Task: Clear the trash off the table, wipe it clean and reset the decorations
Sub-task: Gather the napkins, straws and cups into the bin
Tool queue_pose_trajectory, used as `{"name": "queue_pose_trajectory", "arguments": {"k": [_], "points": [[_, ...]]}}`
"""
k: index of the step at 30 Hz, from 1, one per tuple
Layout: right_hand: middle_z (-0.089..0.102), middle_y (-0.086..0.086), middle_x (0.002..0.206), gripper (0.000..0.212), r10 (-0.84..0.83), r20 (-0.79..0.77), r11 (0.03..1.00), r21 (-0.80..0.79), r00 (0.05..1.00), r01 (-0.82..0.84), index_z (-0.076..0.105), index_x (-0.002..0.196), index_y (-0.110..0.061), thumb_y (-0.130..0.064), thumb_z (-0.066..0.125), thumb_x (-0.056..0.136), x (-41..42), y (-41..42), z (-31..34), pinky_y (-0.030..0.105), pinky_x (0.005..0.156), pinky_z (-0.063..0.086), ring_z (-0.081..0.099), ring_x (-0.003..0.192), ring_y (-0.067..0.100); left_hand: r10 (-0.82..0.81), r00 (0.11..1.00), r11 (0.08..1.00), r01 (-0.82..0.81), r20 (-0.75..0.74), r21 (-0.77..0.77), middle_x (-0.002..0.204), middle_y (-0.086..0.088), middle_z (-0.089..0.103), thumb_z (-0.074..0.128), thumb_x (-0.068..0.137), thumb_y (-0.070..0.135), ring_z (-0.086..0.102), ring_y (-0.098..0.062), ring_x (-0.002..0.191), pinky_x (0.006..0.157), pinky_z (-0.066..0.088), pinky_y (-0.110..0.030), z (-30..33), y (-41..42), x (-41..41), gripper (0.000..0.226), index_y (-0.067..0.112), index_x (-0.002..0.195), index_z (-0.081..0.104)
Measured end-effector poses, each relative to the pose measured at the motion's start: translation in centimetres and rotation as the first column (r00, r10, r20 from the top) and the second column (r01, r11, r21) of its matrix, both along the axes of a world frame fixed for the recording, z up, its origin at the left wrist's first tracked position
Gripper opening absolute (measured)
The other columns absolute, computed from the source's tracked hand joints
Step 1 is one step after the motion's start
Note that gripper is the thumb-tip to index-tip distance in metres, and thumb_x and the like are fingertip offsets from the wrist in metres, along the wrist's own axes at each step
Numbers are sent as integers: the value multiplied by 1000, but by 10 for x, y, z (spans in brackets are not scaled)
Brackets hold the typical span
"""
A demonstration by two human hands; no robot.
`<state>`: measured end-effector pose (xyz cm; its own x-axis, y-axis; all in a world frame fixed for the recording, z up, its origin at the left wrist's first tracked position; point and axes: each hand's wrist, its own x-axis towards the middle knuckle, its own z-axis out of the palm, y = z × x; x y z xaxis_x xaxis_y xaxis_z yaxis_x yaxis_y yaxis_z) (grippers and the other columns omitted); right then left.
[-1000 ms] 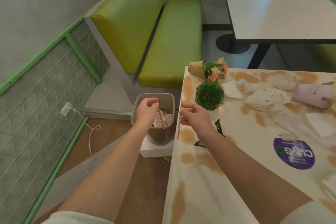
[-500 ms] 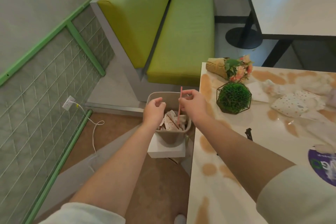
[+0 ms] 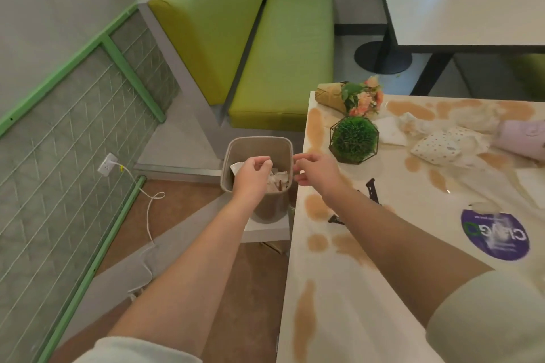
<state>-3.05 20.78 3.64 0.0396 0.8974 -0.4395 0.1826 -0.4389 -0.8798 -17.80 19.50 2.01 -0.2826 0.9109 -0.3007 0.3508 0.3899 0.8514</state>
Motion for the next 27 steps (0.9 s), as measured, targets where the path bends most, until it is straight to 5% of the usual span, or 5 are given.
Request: {"name": "queue_pose_trajectory", "arguments": {"k": [6,13,27], "points": [[67,3,82,21,-43,49,996,76,998,39,70,101,-12,-9,52,91,77,-64,19,22,54,44,54,59,14,-100,995,995,100,-15,23,96,8,66,52,97,35,64,-17,93,86,50,-36,19,-42,68,16,24,105,60],[69,5,85,19,-138,120,990,36,983,135,70,100,-13,-11,53,91,191,-167,14,19,53,45,55,59,13,-233,972,972,233,45,-9,96,1,67,55,96,34,64,-18,88,69,45,-29,20,-114,182,20,17,104,62],[70,-1,86,21,-333,238,942,37,912,334,70,90,-24,-9,56,90,346,-340,-31,22,60,44,57,66,11,-548,836,826,545,16,-144,97,4,69,57,93,37,64,-17,87,80,50,-33,-20,-246,348,13,26,92,63]]}}
